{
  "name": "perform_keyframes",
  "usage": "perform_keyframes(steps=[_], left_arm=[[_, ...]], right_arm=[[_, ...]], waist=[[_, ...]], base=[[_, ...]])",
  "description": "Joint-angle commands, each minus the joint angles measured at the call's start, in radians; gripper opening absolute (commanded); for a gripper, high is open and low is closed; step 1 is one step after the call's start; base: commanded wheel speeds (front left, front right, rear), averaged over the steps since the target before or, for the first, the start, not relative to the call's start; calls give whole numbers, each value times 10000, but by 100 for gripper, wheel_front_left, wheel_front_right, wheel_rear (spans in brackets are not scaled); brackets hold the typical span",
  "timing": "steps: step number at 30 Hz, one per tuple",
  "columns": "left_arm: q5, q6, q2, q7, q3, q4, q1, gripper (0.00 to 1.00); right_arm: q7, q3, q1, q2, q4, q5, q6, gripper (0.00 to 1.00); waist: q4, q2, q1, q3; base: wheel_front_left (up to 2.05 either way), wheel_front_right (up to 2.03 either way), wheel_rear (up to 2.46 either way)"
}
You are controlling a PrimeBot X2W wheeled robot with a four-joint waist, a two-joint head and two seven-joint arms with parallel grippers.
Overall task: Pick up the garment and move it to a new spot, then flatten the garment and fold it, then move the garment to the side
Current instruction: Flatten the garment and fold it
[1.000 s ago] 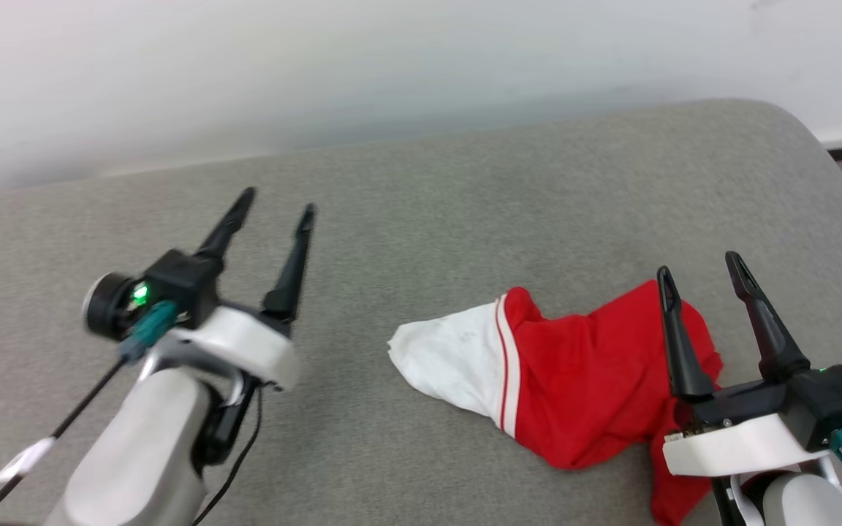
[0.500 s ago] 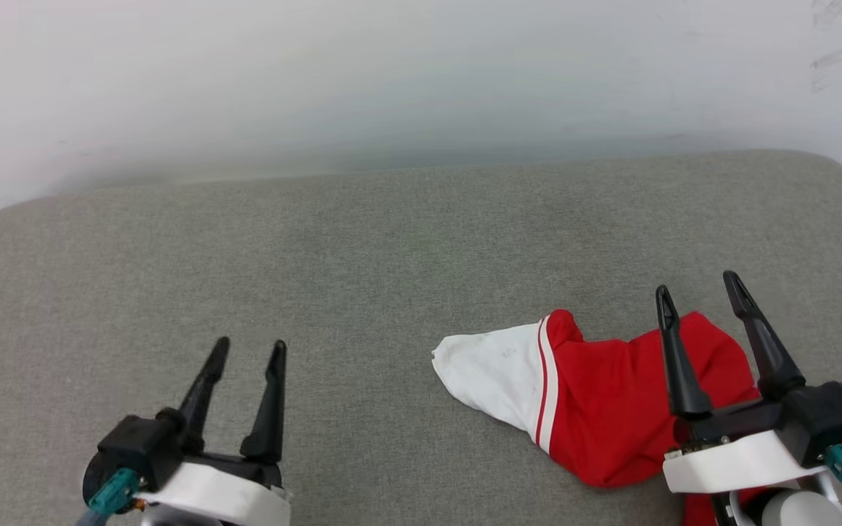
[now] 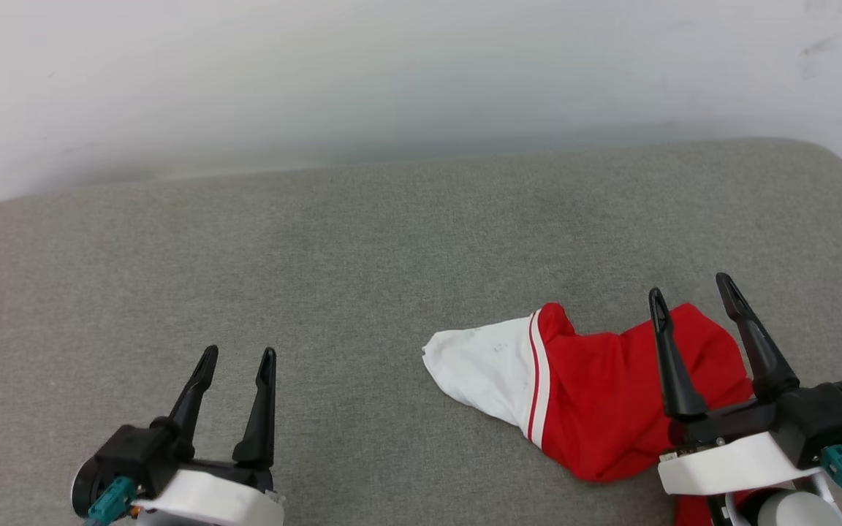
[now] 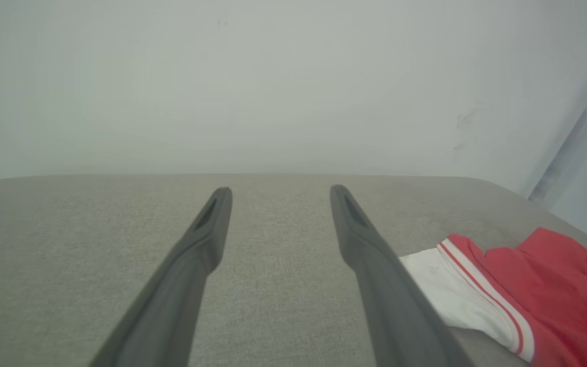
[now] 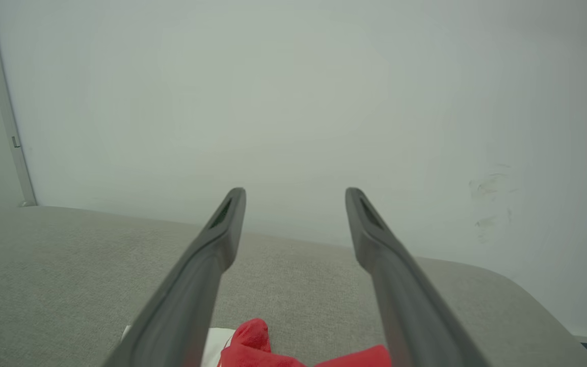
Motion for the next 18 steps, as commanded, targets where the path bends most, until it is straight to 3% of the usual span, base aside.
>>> perform_keyframes(steps=[1,8,13,18], left_arm=[[31,-31,0,-17,-8,70,-293,100],[-196,-273,584,1728,-681,-182,-2071,100],[-1318,-396,1233,4359,-1710,-314,-3917,100],[-3041,-416,2378,7488,-3364,-426,-5826,100]], right_arm=[[-20,-14,-102,8,-49,19,-7,100],[-19,-211,-373,7,-309,-138,-7,100],[-20,-372,-567,10,-520,-52,-7,100],[-19,-378,-833,7,-679,-6,-7,100]], waist=[[-106,0,0,151],[-388,0,0,941],[-566,0,0,1541],[-795,0,0,2181]], base=[[0,0,0],[0,0,0],[0,0,0],[0,0,0]])
